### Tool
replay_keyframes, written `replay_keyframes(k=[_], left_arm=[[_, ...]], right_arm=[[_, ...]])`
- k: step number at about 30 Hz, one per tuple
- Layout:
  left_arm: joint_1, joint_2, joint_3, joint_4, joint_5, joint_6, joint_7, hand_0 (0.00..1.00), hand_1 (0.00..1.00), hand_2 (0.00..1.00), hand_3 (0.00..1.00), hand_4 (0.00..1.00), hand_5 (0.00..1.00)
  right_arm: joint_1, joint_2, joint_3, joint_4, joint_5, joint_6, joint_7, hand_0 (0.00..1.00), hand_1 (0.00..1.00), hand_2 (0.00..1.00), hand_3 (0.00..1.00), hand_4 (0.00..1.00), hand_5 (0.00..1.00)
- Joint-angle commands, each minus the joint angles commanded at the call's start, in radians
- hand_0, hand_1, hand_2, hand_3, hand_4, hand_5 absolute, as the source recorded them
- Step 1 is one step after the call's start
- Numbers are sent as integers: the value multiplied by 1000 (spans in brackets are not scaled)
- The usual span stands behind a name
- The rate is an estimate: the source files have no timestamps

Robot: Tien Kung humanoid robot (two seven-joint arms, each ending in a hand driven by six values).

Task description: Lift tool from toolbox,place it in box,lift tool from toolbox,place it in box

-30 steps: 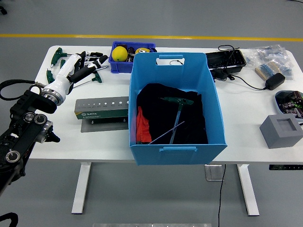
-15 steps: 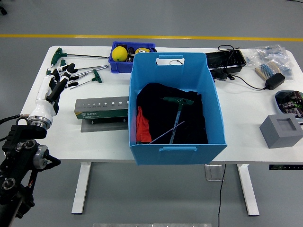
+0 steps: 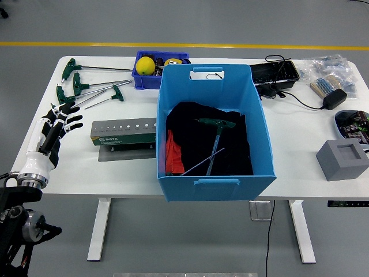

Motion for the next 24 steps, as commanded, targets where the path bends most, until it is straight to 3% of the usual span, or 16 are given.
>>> replay_keyframes(k=[2, 7, 8, 11, 13, 14, 19, 20, 24], left_arm=[[14, 5, 5, -14, -25, 10, -18, 712, 759, 824, 754, 885, 704], [34, 12, 24, -34, -63, 8, -58, 712, 759, 824, 754, 885, 704], [34, 12, 30, -34, -66, 5, -64, 844, 917, 954, 821, 897, 771], [32, 11, 42, -30, -77, -4, -71, 844, 917, 954, 821, 897, 771], [25, 11, 50, -23, -85, -9, -75, 844, 917, 954, 821, 897, 771], [19, 10, 54, -18, -86, -13, -75, 895, 965, 997, 866, 924, 913], [-28, 1, 50, -4, -80, -29, -70, 895, 965, 997, 866, 924, 913], [-33, -2, 50, -3, -79, -29, -69, 966, 998, 998, 935, 931, 982], [-49, -5, 57, 2, -66, -34, -60, 966, 998, 998, 935, 931, 982]], right_arm=[[-1, 0, 0, 0, -1, 0, 0, 629, 601, 675, 547, 757, 664], [-3, 2, 1, 1, -6, -1, -2, 629, 601, 675, 547, 757, 664], [-4, 2, 3, 1, -9, -1, -4, 629, 602, 674, 547, 757, 664], [-4, 2, 3, 1, -10, 0, -5, 629, 602, 674, 547, 757, 664], [-4, 2, 1, 1, -6, 0, -4, 629, 602, 674, 547, 757, 664], [-4, 2, 0, 1, -2, 1, -3, 628, 601, 675, 547, 757, 665], [-1, 3, -4, 0, 5, 2, -1, 628, 601, 675, 547, 757, 665], [-1, 2, -4, 0, 5, 2, -1, 629, 601, 676, 548, 757, 665], [4, 1, -8, 0, 15, 3, 2, 629, 601, 676, 548, 757, 665]])
